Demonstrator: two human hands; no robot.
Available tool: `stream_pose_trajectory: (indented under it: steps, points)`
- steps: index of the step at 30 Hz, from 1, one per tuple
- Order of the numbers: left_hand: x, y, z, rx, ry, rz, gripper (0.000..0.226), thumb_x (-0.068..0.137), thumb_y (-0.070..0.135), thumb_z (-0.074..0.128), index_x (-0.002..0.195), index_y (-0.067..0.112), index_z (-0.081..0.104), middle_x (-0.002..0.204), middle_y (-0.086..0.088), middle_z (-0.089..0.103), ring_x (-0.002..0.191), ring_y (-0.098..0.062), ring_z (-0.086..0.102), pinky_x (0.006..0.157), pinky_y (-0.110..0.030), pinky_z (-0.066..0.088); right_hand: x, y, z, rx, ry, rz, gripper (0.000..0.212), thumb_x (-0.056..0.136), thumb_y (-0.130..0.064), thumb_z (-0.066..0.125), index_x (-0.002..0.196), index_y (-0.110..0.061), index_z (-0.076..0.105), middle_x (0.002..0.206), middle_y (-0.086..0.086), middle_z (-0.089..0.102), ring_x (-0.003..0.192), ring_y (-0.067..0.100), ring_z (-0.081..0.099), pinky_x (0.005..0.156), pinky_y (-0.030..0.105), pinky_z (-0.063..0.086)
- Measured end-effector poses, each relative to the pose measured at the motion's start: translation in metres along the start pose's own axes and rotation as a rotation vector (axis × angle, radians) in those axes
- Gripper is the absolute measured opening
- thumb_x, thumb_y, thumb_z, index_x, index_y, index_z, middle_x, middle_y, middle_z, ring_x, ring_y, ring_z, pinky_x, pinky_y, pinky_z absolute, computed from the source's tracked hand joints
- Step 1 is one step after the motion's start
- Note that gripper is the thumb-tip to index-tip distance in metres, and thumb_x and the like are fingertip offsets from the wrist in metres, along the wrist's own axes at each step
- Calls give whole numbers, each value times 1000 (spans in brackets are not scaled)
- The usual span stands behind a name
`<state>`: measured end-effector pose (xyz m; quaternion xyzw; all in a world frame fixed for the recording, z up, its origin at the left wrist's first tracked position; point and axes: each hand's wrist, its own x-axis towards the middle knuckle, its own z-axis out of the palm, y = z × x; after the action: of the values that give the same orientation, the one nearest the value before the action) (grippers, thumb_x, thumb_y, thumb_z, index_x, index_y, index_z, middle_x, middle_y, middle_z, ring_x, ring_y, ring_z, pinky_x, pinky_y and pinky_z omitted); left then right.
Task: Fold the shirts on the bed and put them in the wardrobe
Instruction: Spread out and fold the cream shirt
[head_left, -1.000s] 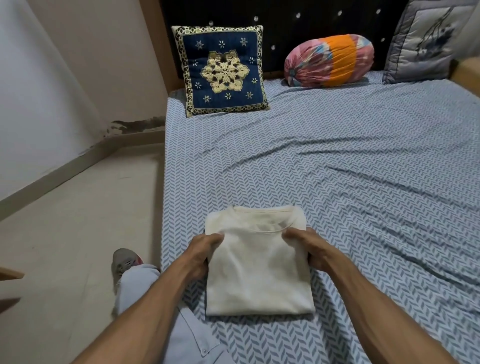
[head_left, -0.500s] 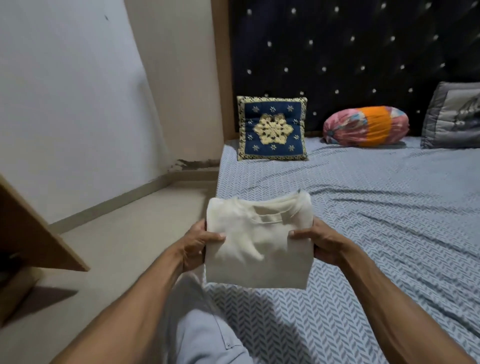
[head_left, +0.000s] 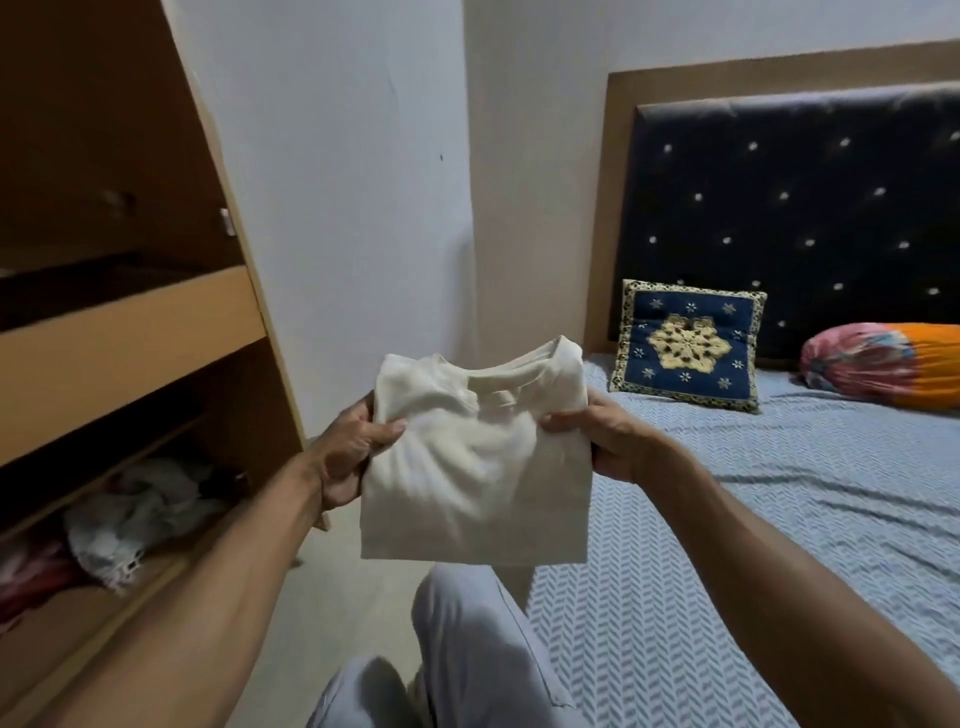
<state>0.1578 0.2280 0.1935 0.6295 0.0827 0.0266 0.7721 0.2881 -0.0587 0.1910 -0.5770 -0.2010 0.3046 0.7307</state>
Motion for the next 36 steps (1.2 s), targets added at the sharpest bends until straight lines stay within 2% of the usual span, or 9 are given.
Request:
stream_pose_trajectory:
  steps: [2, 5, 9, 16, 21, 24, 29, 33, 36]
  points:
    - [-6, 6, -16, -15, 49, 6, 42, 97, -2, 55, 131, 22, 60, 124, -17, 70, 111, -40, 67, 93, -59, 54, 13, -5, 17, -19, -16, -3, 38, 86, 13, 62, 119, -6, 66, 113, 23, 70, 96, 36, 70, 84, 53, 60]
    - [-10, 15, -43, -15, 124, 13, 39, 97, -2, 56, 130, 19, 60, 122, -17, 71, 104, -36, 71, 81, -51, 60, 37, -10, 44, -43, -49, 8, 36, 87, 13, 61, 117, -8, 66, 111, 21, 71, 97, 37, 70, 85, 53, 60]
    - [-1, 19, -80, -51, 185, 15, 39, 96, -4, 57, 128, 18, 61, 119, -17, 72, 100, -32, 73, 73, -44, 61, 74, -10, 69, -51, -72, 31, 41, 87, 14, 60, 124, -4, 62, 113, 21, 70, 94, 34, 71, 78, 48, 61]
    - [51, 13, -155, -103, 246, -24, 42, 95, -3, 59, 132, 17, 59, 121, -16, 72, 104, -32, 72, 78, -43, 61, 166, 6, 96, -77, -41, 114, 37, 88, 15, 60, 117, -7, 65, 106, 19, 73, 88, 31, 73, 72, 45, 62]
    - [101, -3, -220, -138, 278, -86, 46, 95, -3, 59, 138, 14, 54, 130, -20, 66, 117, -39, 65, 97, -54, 53, 253, 33, 108, -101, -43, 168, 39, 87, 15, 59, 120, -5, 64, 108, 18, 73, 93, 33, 73, 75, 47, 62]
    - [115, 5, -248, -191, 293, -134, 49, 96, -2, 57, 141, 17, 52, 132, -18, 65, 119, -38, 65, 90, -52, 57, 293, 37, 123, -97, -63, 239, 45, 87, 14, 60, 128, -5, 60, 118, 22, 69, 102, 38, 70, 82, 52, 60]
    - [95, 56, -266, -277, 318, -195, 66, 82, 4, 68, 144, 17, 49, 136, -16, 63, 122, -36, 63, 90, -45, 59, 311, -2, 169, -73, -107, 365, 43, 87, 17, 57, 121, -8, 64, 110, 16, 74, 97, 34, 72, 79, 48, 62]
    - [56, 135, -257, -285, 389, -232, 67, 80, 9, 70, 143, 17, 49, 135, -13, 65, 120, -30, 66, 84, -39, 60, 308, -70, 208, -45, -156, 446, 46, 85, 20, 56, 120, -9, 65, 112, 20, 73, 96, 36, 72, 78, 49, 62]
    - [31, 186, -245, -275, 430, -280, 70, 79, 12, 71, 145, 21, 48, 136, -8, 65, 121, -27, 65, 85, -38, 60, 302, -116, 231, -41, -216, 505, 47, 85, 20, 57, 122, -8, 63, 113, 23, 72, 95, 39, 72, 74, 48, 62]
